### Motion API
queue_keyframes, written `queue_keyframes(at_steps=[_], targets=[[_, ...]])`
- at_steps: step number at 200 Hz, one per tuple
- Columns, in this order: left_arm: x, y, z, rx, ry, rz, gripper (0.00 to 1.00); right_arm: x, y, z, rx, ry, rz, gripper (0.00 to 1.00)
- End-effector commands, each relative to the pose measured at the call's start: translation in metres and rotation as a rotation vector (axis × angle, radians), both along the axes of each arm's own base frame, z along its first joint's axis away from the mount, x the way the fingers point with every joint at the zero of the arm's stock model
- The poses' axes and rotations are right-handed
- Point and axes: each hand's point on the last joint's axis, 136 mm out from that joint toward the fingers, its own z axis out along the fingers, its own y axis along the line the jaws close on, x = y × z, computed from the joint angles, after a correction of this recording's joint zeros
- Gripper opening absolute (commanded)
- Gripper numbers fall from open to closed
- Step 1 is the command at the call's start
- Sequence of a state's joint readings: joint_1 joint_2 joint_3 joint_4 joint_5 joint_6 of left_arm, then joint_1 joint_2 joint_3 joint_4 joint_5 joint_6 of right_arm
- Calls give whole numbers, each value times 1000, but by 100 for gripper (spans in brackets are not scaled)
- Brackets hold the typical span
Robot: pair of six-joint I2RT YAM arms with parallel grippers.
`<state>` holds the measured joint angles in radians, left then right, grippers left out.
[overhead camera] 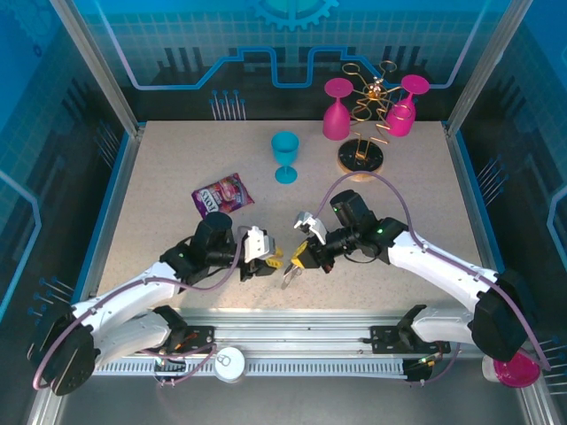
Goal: Put the keys on the keyring
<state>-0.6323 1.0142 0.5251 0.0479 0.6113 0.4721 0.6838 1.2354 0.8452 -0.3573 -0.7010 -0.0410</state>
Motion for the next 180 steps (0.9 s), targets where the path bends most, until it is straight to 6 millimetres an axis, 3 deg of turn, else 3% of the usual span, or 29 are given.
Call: queue_keyframes(at_steps=[1, 48, 100, 180], targets=[[-7, -14, 14, -66, -98, -105, 25, -2, 3, 18, 36, -30, 61, 0], [-16, -23, 7, -40, -70, -196, 21, -2, 4, 20, 37, -42, 77, 0], [-11, -26, 13, -55, -88, -184, 17, -3, 7, 19, 26, -50, 87, 0], [-7, -27, 11, -41, -108, -160, 0, -6, 11, 21, 33, -50, 95, 0]])
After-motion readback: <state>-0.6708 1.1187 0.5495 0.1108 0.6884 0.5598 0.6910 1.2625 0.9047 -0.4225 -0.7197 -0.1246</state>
